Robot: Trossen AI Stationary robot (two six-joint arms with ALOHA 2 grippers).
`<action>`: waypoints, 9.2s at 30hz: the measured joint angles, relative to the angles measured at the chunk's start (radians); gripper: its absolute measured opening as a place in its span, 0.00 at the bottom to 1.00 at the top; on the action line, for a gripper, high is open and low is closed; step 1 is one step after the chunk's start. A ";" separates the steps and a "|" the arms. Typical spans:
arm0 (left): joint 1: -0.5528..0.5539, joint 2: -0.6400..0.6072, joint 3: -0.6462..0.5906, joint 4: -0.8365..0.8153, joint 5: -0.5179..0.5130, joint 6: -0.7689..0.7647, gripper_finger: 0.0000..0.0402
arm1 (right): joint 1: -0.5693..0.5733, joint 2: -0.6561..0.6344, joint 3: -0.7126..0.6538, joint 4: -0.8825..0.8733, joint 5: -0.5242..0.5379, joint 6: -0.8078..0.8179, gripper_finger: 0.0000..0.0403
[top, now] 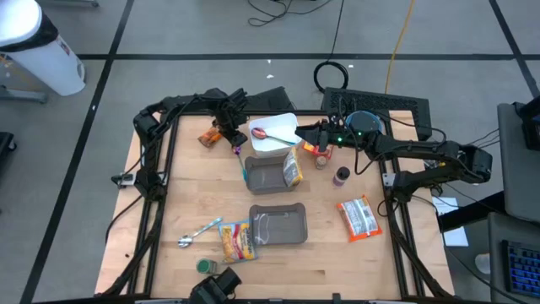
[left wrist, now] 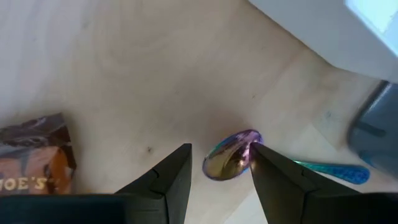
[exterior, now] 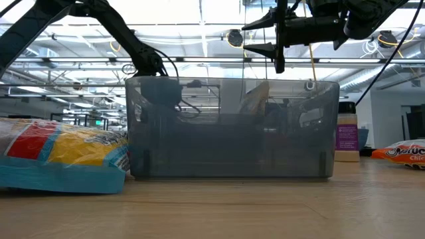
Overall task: Pick & Place Food Item
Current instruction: Put the blue spoon into the white bin
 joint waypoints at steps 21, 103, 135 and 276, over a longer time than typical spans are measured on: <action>0.000 -0.001 0.000 -0.011 0.004 0.023 0.02 | 0.000 0.000 0.000 -0.001 -0.001 0.001 0.50; -0.289 -0.774 -0.001 0.416 -0.289 -0.204 0.01 | 0.020 0.512 0.737 -0.511 -0.312 -0.241 0.42; -0.289 -0.775 0.000 0.410 -0.306 -0.212 0.07 | 0.019 0.512 0.736 -0.534 -0.282 -0.298 0.01; -0.106 -0.880 -0.233 0.385 0.089 -0.297 0.57 | -0.112 0.998 1.089 -1.283 0.025 -0.906 0.00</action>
